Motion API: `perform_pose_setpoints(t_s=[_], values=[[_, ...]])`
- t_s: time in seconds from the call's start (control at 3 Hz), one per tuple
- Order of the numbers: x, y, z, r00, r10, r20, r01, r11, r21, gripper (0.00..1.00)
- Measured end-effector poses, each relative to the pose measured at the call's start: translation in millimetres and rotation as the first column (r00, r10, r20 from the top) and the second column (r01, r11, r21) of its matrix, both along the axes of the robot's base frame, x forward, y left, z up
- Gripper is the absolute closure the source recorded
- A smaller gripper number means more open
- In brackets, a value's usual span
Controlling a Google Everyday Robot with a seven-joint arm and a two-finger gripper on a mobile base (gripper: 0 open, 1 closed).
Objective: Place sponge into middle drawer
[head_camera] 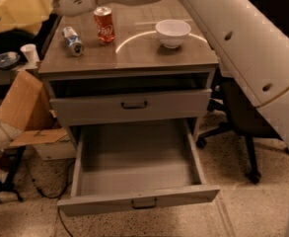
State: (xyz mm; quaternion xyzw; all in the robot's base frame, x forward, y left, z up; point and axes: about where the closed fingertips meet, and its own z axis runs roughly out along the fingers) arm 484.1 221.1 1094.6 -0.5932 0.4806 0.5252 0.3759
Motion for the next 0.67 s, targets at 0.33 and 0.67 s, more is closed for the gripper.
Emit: perform_pose_setpoints(t_s=[0.33, 0.67], values=[[-31.4, -10.0, -3.6, 0.9974, -0.065, -0.032, 0.067, 0.996, 0.061, 1.00], [-35.9, -32.2, -40.9, 0.9900, -0.118, -0.077, 0.119, 0.993, 0.011, 1.00]])
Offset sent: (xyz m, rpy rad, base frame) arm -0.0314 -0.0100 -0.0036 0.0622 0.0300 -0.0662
